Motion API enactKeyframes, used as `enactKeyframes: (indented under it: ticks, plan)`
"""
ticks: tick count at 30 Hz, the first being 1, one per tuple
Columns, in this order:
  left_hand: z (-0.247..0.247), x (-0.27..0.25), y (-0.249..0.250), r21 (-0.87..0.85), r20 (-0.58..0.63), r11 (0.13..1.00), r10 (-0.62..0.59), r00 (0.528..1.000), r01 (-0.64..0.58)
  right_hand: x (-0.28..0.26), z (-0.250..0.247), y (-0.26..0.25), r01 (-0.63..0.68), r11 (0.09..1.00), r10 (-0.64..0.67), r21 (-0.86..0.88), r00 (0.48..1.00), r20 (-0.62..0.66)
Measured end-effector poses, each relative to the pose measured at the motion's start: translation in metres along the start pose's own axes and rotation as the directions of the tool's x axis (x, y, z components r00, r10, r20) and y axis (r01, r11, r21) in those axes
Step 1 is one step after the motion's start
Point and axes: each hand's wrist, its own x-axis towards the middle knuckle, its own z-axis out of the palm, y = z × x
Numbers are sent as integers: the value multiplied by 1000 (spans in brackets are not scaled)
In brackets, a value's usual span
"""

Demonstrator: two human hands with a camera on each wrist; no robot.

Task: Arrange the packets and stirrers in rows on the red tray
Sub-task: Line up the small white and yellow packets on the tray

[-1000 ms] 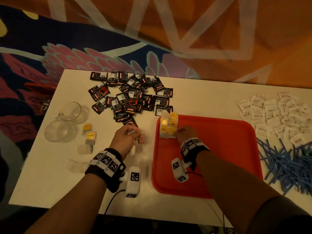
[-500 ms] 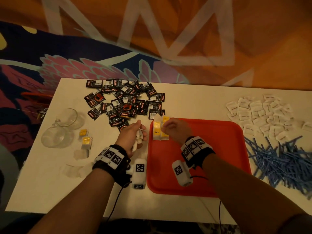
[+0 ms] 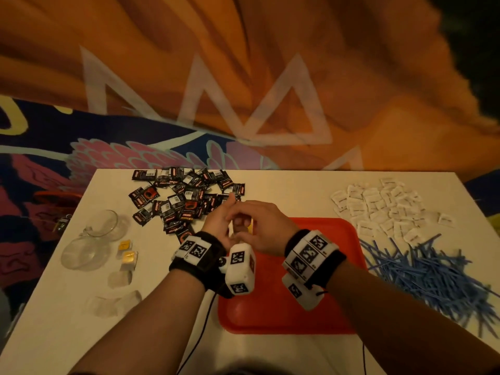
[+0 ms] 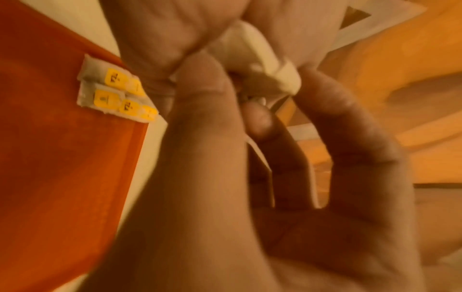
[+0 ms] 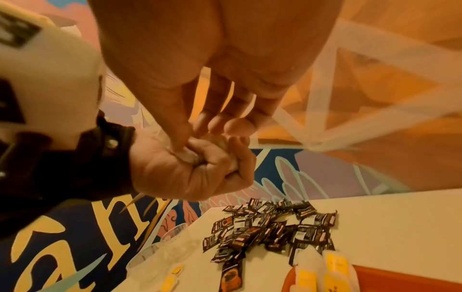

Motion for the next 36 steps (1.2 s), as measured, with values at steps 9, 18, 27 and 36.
enactKeyframes:
  ticks: [9,18,27,36]
  plan:
    - [30,-15,3,-117,182,988,-77,980,100,-2,-28,5,78,997,-76,28,995,-65]
    - [12,-8,9,12,105,981,193,976,-195,8,-57,3,-66,868,214,493,944,-251]
    - [24,-31,40,575,265,525,605,751,-627,14,-54,7,-120,913,245,391,926,-288]
    - [10,-20,38,554,144,565,658,739,-611,12,-33,17,-238,887,317,396,937,-149]
